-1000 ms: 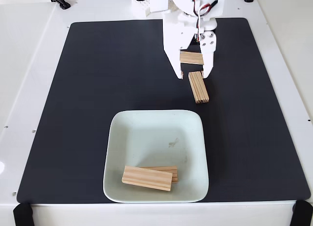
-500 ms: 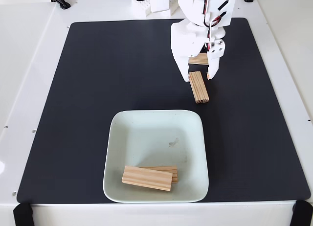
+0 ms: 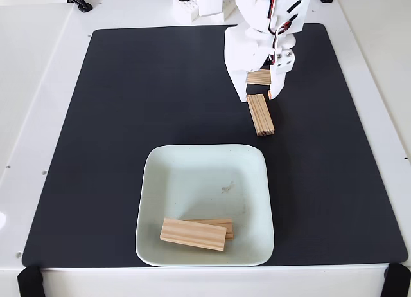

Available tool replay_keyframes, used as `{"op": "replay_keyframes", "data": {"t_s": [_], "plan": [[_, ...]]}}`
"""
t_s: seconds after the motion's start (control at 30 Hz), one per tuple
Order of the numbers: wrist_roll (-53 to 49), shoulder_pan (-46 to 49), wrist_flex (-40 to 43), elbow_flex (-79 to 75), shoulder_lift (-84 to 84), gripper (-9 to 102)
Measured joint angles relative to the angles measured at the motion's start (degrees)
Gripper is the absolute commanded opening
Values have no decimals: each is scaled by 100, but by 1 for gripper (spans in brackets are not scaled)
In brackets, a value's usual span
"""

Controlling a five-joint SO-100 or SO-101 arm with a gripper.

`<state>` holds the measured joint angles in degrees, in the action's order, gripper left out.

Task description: Pick up the wooden block and place them on the plate.

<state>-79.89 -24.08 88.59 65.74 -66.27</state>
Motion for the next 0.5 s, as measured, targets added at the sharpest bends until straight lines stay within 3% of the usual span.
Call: {"op": "replay_keyframes", "data": {"t_s": [0.13,0.5], "plan": [[0,44,0,0,0,43],[0,202,-167,70,0,43]]}}
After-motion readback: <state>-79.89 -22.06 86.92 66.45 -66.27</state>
